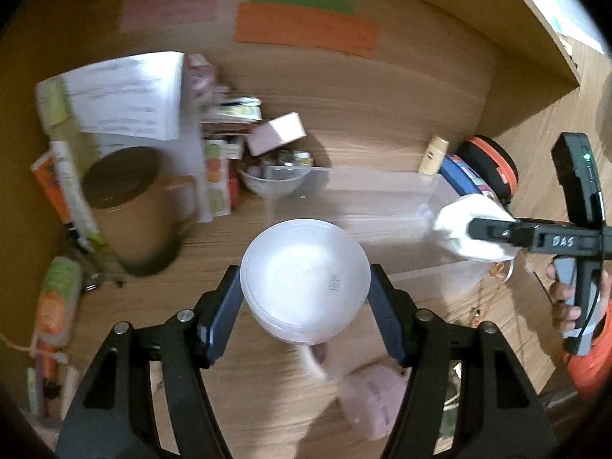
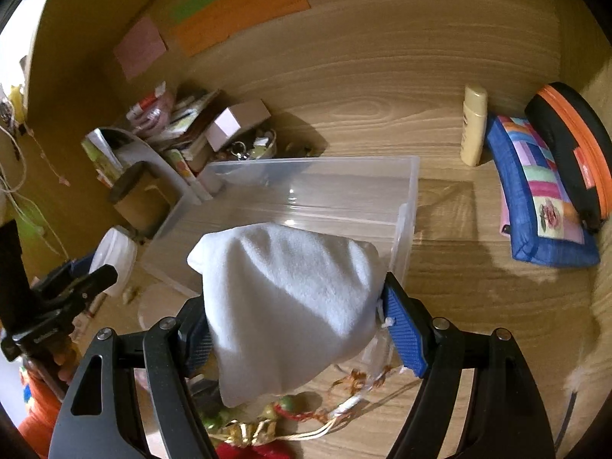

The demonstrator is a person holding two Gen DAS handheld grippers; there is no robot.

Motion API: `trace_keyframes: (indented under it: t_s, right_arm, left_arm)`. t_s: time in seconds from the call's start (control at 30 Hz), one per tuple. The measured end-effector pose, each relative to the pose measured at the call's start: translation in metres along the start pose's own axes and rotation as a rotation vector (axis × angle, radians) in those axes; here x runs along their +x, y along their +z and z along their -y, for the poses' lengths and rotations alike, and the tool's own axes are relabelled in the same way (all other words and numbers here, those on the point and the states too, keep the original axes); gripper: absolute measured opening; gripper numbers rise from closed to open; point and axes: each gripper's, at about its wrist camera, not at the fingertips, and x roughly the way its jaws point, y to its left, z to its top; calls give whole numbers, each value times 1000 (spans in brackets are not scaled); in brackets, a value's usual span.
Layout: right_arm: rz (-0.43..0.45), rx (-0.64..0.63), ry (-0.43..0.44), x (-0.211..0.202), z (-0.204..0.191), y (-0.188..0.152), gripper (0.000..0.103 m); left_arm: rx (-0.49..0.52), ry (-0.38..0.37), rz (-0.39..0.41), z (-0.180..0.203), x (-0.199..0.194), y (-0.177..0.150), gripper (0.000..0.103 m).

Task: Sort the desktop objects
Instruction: 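Lower the white container into the clear box while the right gripper drops the bag in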

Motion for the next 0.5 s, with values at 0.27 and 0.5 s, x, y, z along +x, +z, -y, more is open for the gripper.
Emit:
trace_keyframes:
  t_s: [0.27, 0.5]
  right_arm:
    - [-45, -77, -53, 22, -9, 7, 75]
    - [-75, -145, -91, 37, -15, 10, 75]
  left_arm:
    - [61, -28, -42, 18, 34, 17, 64]
    - [103, -23, -108, 25, 64, 21, 64]
